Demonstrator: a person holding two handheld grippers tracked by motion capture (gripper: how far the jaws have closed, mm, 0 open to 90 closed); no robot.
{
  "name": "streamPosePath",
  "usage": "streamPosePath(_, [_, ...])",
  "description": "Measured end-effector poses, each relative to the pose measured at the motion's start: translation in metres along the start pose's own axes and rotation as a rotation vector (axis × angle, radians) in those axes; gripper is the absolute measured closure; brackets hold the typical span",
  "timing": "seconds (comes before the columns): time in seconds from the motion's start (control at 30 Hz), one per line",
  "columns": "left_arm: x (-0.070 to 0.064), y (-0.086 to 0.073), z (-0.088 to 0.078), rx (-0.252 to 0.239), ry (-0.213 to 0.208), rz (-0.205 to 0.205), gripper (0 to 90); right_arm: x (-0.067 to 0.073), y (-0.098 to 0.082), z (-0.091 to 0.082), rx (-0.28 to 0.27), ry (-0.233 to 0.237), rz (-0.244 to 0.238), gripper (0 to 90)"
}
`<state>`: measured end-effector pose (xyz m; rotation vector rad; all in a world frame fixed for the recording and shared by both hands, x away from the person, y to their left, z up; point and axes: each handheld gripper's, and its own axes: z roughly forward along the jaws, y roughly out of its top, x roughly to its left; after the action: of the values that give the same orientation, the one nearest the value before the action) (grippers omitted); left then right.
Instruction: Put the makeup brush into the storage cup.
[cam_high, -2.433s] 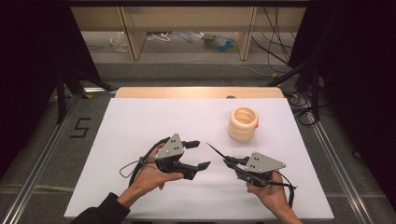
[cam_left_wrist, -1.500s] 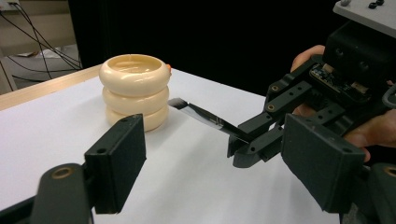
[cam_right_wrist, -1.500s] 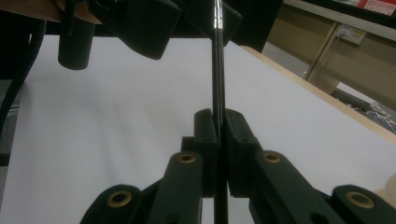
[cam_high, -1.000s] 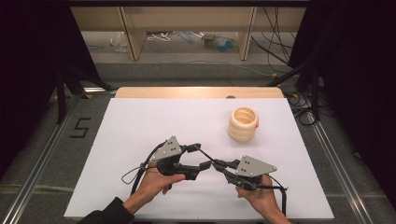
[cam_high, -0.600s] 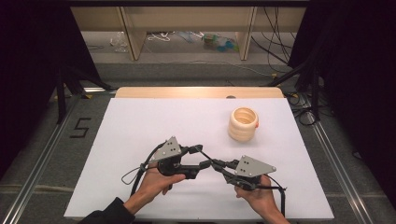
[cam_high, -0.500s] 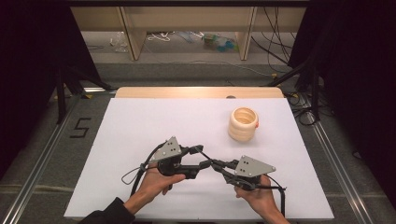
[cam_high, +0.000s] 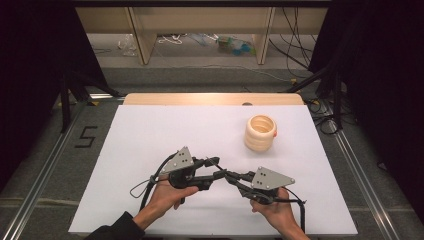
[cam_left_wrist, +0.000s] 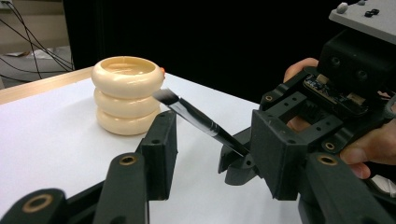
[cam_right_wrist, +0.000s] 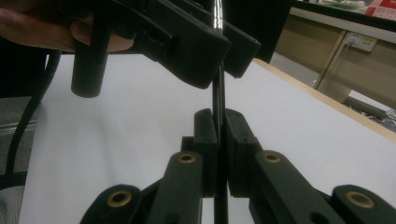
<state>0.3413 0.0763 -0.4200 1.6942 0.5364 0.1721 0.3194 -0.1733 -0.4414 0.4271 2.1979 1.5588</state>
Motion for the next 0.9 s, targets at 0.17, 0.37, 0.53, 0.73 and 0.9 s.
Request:
streamPosePath(0.17, [-0.0009,0.0000,0.0002,-0.005,-0.004,0.000,55.0,0.0008,0.0005,0.0007,-0.011,0.012,0.000,85.1])
streamPosePath(0.37, [-0.0001,0.0000,-0.0002,-0.008,-0.006,0.009,58.4,0.0008,-0.0001,0.0012,-0.006,0.013,0.001,85.1])
streamPosePath(0.53, [-0.0004,-0.0006,0.0002,-0.013,-0.012,0.007,61.5,0.0016,-0.0005,0.0021,-0.015,0.006,0.005,85.1])
streamPosePath(0.73, [-0.0005,-0.0014,0.0004,-0.016,-0.023,0.011,65.2,0.0016,-0.0005,0.0022,-0.016,0.008,0.005,85.1])
streamPosePath(0.9, [-0.0006,-0.0019,0.0000,-0.022,-0.029,-0.008,67.8,0.0020,-0.0008,0.0025,-0.021,0.006,0.005,85.1])
